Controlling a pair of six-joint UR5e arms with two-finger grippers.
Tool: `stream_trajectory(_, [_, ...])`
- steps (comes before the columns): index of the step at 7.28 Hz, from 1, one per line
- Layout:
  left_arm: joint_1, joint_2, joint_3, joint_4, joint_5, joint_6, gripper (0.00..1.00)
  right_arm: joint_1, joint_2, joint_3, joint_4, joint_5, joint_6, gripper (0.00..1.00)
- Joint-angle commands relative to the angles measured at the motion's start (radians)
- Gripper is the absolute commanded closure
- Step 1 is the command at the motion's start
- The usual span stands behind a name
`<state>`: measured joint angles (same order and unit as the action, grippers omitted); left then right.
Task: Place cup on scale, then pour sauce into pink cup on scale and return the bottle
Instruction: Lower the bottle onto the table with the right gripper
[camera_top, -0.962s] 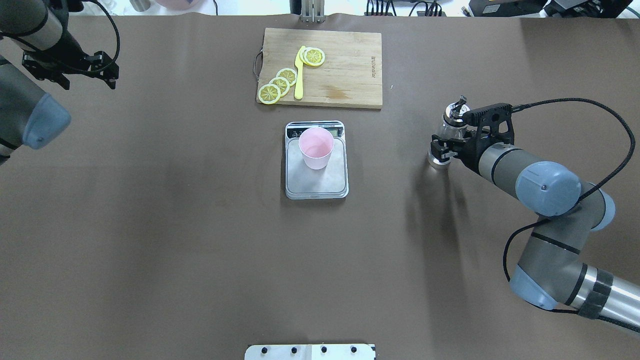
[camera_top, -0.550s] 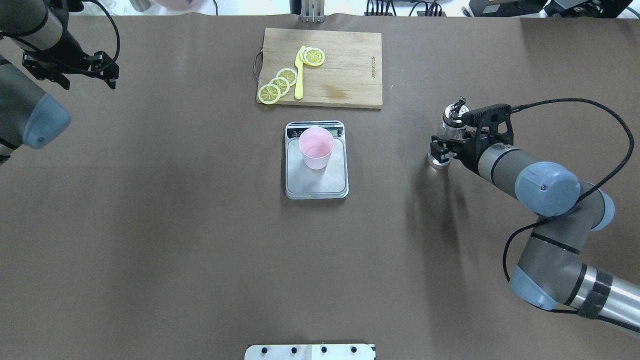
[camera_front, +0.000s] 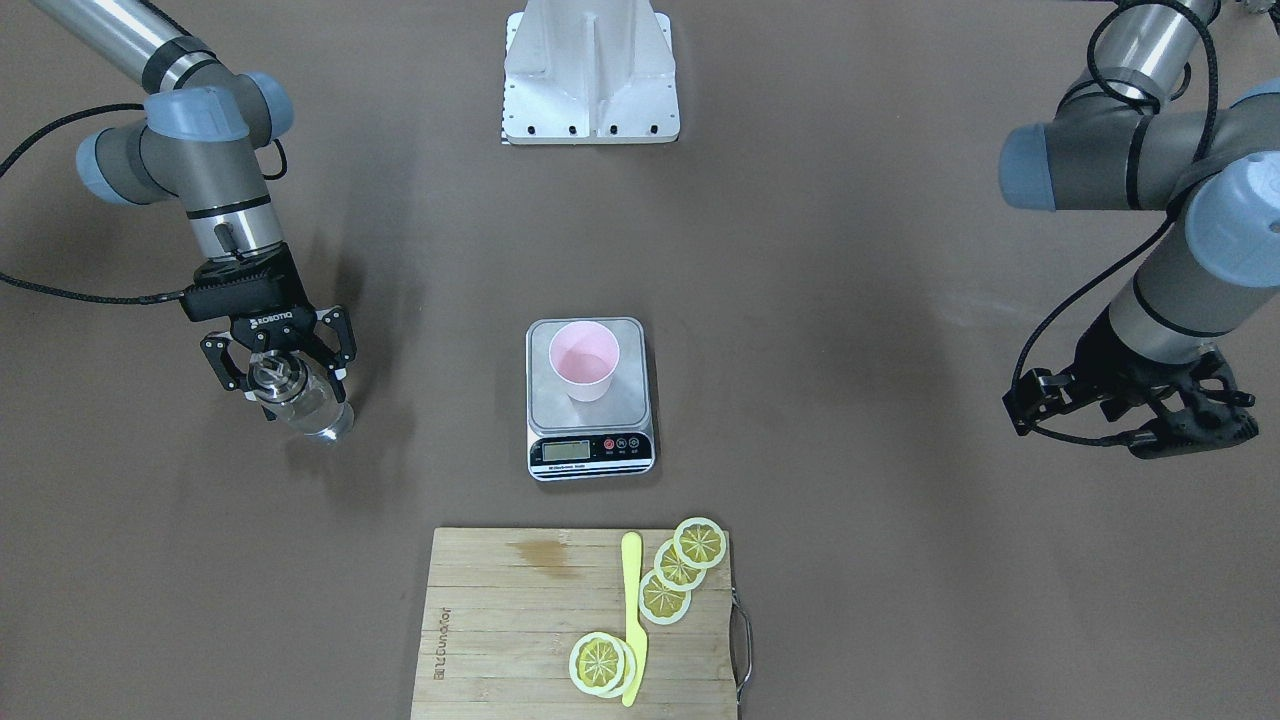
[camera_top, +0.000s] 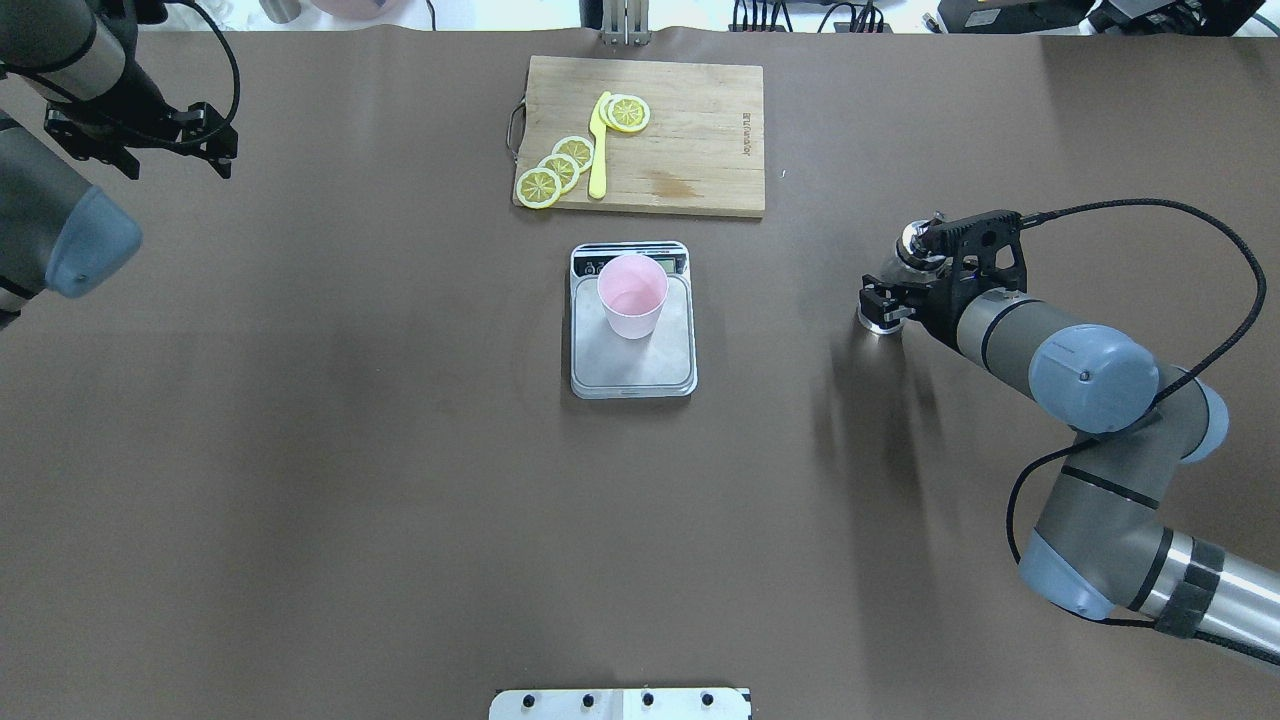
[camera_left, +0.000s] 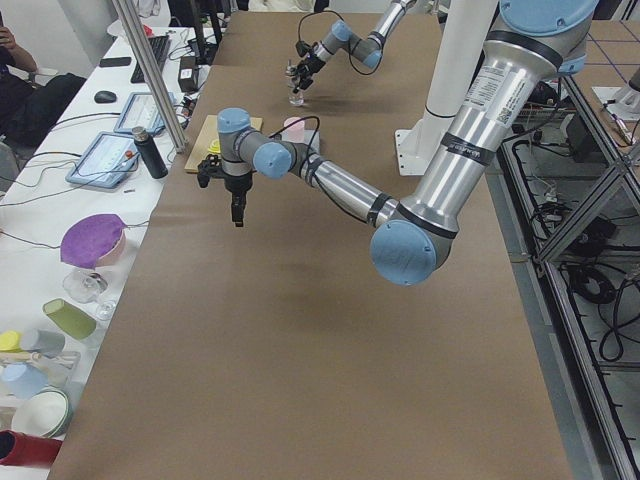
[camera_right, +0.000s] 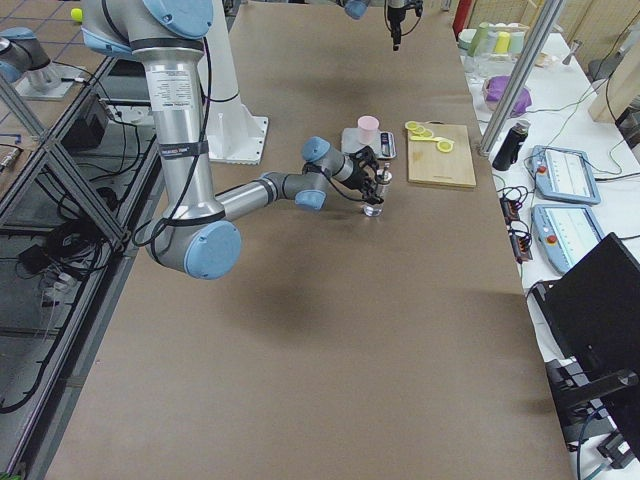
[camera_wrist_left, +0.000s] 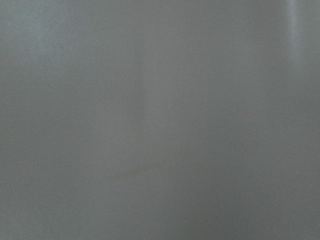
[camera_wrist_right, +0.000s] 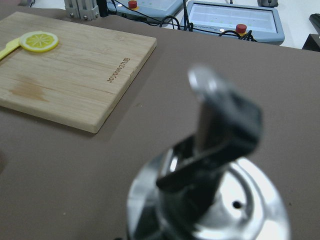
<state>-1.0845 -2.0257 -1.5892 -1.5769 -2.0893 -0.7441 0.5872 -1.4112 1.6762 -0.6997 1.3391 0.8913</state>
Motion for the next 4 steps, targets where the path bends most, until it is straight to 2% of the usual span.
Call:
stream_trajectory(1, [0.000, -0.001, 0.000, 0.000, 0.000, 0.002, 0.02, 0.000, 0.000, 0.010, 0.000, 0.002, -0.002, 0.00])
stream_trajectory(3, [0.000, -0.001, 0.000, 0.000, 0.000, 0.002, 0.02, -0.001, -0.023, 0.062, -0.003, 0.015, 0.009, 0.00])
stream_trajectory(4, [0.000, -0.001, 0.000, 0.000, 0.000, 0.003, 0.02, -0.006, -0.067, 0.103, -0.003, 0.041, 0.011, 0.00])
